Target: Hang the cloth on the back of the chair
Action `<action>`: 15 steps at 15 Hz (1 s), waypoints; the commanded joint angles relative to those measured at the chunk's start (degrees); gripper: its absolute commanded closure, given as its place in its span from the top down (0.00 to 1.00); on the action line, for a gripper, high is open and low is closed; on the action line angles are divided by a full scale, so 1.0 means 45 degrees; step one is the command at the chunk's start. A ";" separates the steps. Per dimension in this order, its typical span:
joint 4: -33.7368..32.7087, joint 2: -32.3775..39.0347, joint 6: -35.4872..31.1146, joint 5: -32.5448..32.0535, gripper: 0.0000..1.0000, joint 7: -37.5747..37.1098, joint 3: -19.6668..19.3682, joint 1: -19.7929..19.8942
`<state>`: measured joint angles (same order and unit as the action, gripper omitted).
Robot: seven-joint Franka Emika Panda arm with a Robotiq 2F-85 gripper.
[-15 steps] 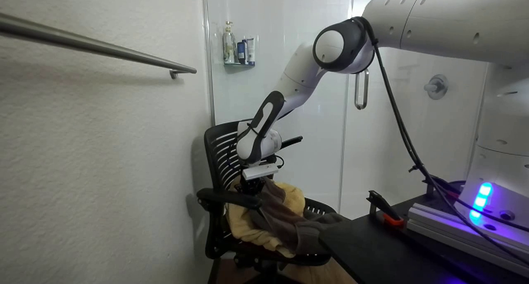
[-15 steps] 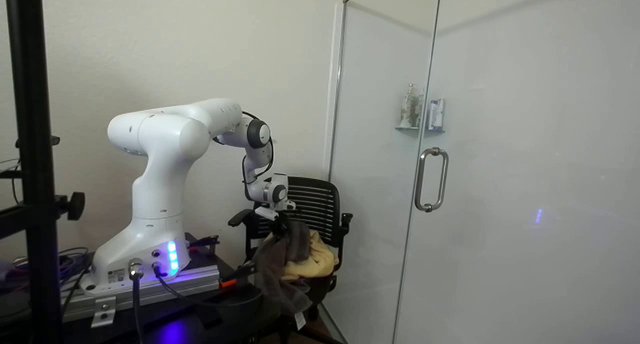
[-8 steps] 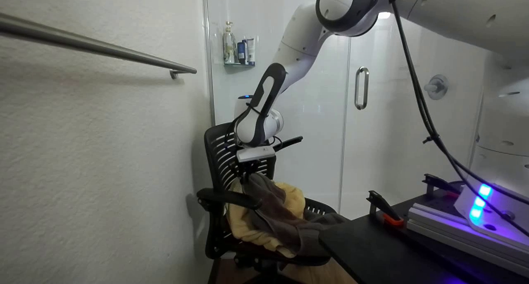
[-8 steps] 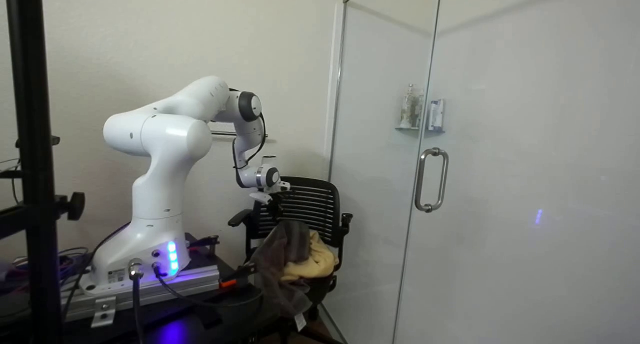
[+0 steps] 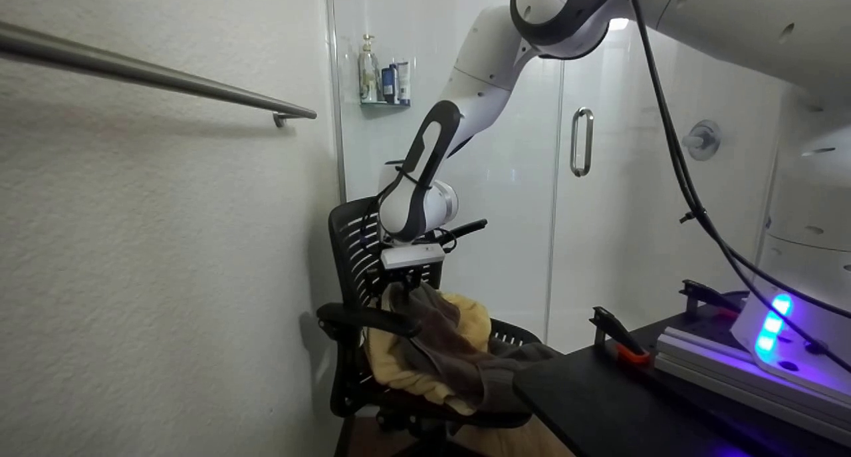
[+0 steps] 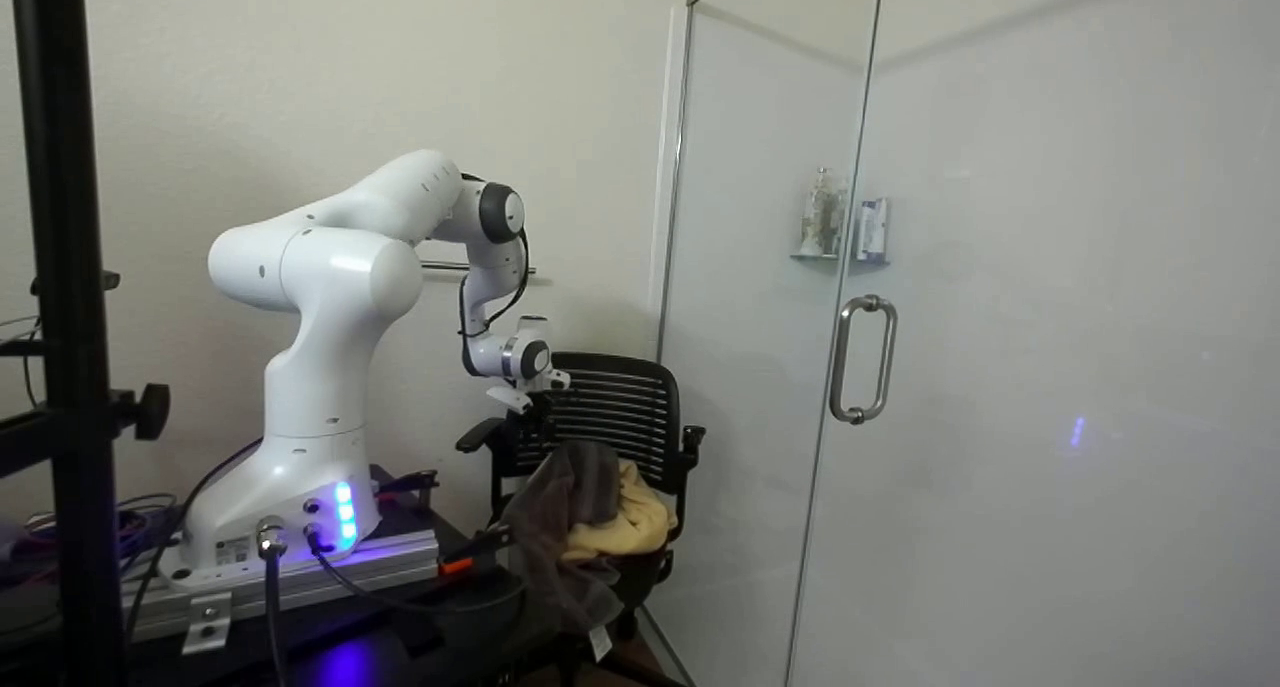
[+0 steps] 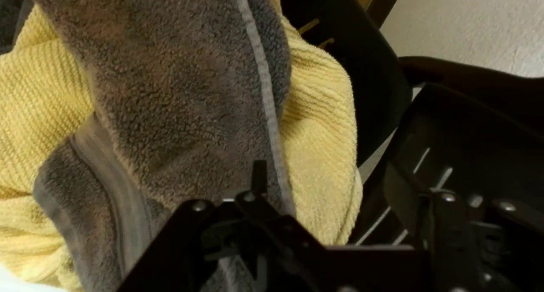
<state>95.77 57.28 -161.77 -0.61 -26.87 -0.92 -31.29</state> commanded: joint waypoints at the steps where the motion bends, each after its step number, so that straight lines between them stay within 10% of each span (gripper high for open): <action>1: -0.1471 0.1417 0.0687 0.0570 0.96 0.1312 0.1389 0.1165; 11: -0.3332 0.2536 0.7561 0.0823 1.00 -0.0432 0.0873 0.0975; 12: -0.3703 0.2679 0.8428 0.0669 0.75 -0.0754 0.0680 0.0862; 15: -0.4943 0.3349 1.0085 0.0099 0.55 -0.1793 0.0002 0.0485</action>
<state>79.90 68.65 -122.12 2.07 -31.06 1.85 -27.20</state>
